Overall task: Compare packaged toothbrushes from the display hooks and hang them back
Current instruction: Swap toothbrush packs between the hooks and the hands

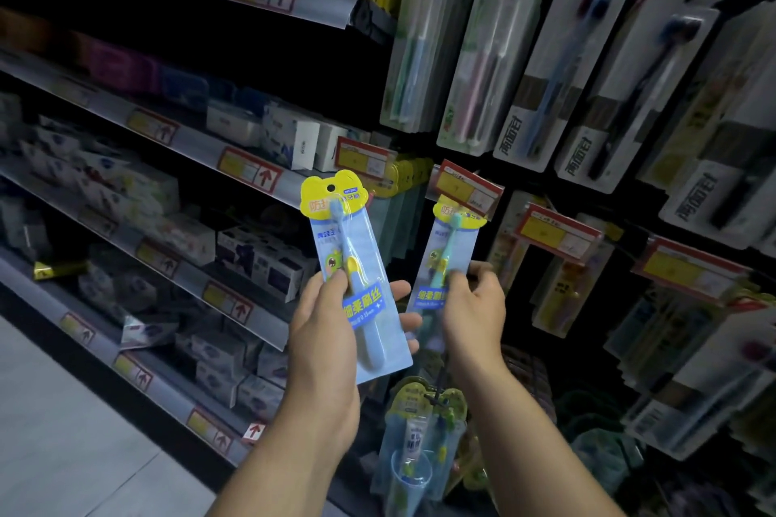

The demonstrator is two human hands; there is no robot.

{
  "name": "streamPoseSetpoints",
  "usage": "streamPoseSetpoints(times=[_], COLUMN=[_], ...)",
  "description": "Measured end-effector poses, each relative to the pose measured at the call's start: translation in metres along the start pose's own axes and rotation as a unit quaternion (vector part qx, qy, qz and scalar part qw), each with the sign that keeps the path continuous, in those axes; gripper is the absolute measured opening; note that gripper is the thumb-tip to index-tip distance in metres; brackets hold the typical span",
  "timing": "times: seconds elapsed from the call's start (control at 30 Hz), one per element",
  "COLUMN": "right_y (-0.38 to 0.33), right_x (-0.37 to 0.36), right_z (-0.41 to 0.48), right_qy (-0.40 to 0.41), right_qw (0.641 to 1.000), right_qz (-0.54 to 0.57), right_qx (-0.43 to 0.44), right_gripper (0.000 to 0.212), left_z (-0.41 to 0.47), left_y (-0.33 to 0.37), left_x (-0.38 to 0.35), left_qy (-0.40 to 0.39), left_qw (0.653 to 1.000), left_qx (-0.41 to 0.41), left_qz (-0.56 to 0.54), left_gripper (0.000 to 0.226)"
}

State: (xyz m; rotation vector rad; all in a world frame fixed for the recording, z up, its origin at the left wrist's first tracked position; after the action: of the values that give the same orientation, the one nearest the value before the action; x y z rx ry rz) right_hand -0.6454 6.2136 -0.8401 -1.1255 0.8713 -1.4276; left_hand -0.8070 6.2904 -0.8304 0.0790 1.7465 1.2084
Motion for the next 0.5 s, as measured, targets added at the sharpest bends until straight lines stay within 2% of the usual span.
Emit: streamPoseSetpoints(times=[0.13,0.27,0.37,0.43,0.5], right_y=[0.002,0.009,0.008,-0.001,-0.009], right_x=[-0.006,-0.008,-0.004,0.002,0.004], right_z=[0.035,0.079,0.087,0.071,0.041], right_qy=[0.018,0.017,0.016,0.036,-0.009], right_qw=[0.999,0.988,0.973,0.977,0.994], right_qz=[-0.047,-0.127,-0.202,-0.2,-0.106], right_qx=[-0.021,-0.091,-0.11,-0.059,0.016], right_gripper=[0.009,0.017,0.037,0.039,0.02], left_z=[0.002,0.006,0.013,0.018,0.021], left_y=[-0.003,-0.005,-0.01,-0.016,-0.022], left_x=[0.001,0.002,0.006,0.012,0.015], left_qy=[-0.01,-0.018,0.015,0.058,0.074], left_qw=[1.0,0.999,0.999,0.995,0.992], left_qx=[0.021,0.031,0.016,0.001,-0.003], left_qz=[-0.006,0.004,0.049,0.08,0.099], left_gripper=[0.035,0.036,0.024,0.018,0.018])
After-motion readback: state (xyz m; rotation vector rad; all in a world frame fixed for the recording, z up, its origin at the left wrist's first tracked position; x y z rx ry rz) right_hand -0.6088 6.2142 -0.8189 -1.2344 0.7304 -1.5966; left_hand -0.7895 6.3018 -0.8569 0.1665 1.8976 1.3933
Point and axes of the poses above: each hand's wrist, its own z-axis towards the middle knuckle, its own x-axis out of the back of the hand, y = z × x, the point moved 3 cm from there along z, towards the middle knuckle, and after that the axes turned 1 degree about -z, right-handed, at the moved point
